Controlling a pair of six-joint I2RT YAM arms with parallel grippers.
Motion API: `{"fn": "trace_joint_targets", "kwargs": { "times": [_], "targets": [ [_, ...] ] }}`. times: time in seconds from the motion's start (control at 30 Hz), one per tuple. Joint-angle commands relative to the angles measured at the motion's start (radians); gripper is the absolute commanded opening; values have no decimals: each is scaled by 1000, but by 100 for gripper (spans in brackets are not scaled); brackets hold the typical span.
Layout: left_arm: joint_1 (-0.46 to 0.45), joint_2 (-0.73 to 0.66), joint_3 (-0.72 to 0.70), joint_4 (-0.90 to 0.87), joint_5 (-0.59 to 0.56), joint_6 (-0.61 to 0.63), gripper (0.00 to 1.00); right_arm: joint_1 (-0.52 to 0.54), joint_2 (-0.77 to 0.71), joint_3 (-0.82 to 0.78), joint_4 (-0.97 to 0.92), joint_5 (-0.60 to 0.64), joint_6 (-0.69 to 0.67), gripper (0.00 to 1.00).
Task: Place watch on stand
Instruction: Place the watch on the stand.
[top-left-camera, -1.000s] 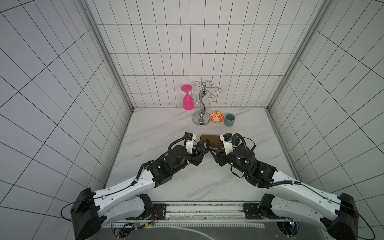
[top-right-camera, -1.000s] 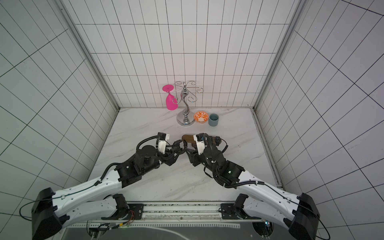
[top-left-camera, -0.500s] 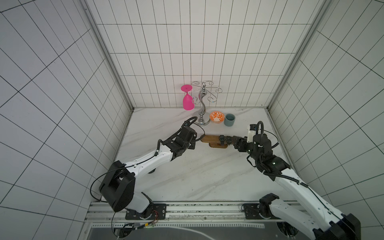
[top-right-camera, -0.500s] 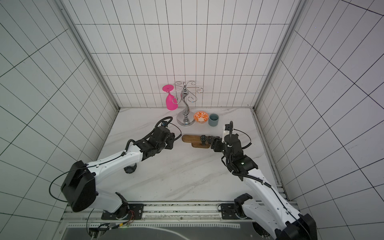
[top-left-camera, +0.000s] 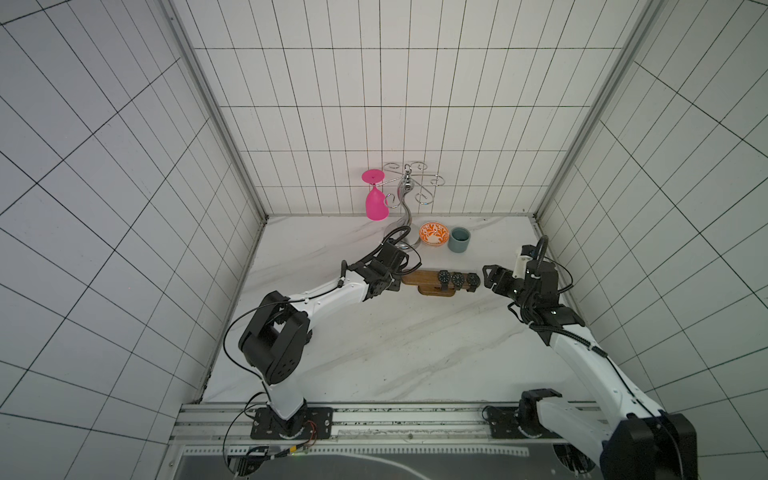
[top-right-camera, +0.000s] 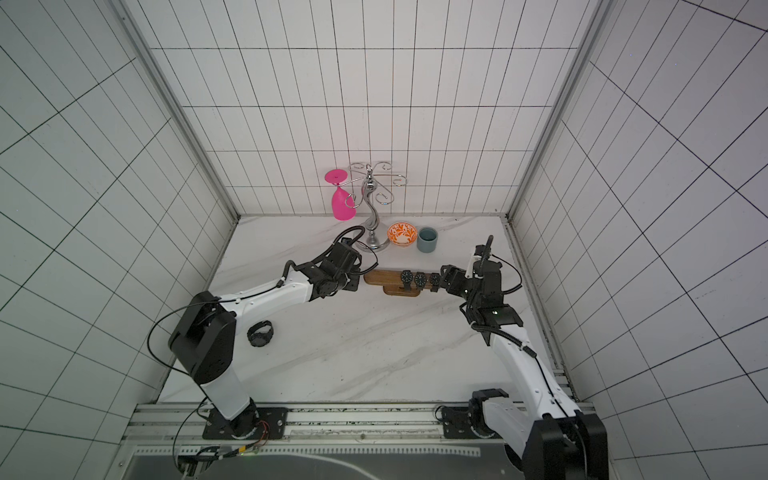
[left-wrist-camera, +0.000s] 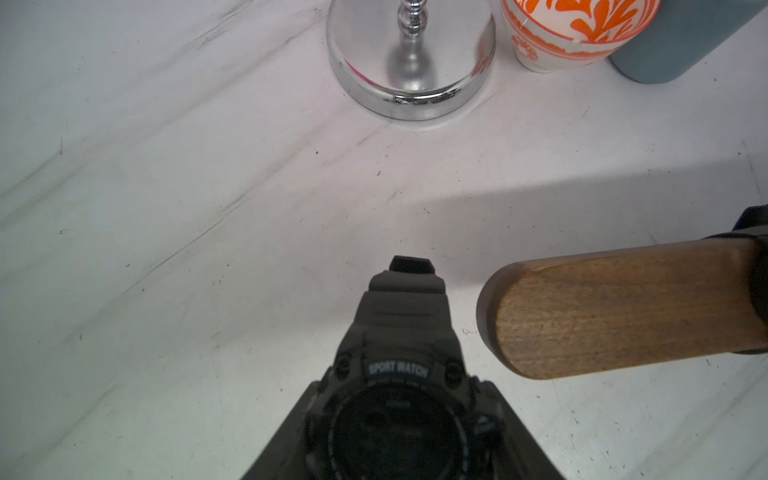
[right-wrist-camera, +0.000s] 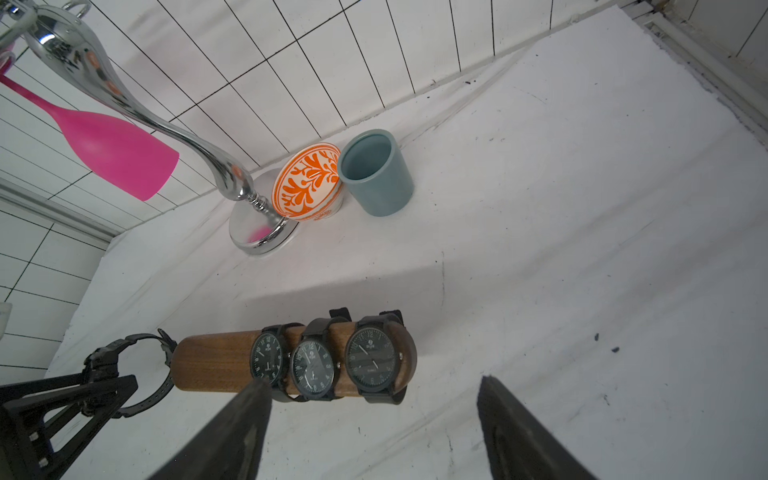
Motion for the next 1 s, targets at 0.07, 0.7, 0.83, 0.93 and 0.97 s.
{"fn": "trace_joint_targets", "kwargs": {
  "times": [0.07, 0.7, 0.83, 0.93, 0.97],
  "targets": [
    [-8, 40, 57, 10, 20, 10, 35, -44, 43, -70, 86, -69, 43, 79],
    [-72, 185, 235, -69, -8, 15, 36, -82, 251, -92, 274, -210, 68, 79],
    [-89, 206, 271, -99, -19, 18, 36, -81, 282, -91, 296, -249, 71, 79],
    [-101, 216, 290, -113, -28, 21, 36, -80, 298, -91, 303, -270, 69, 79],
    [-103, 218, 297, -117, -30, 22, 37, -79, 304, -88, 303, -276, 71, 79]
  ]
}}
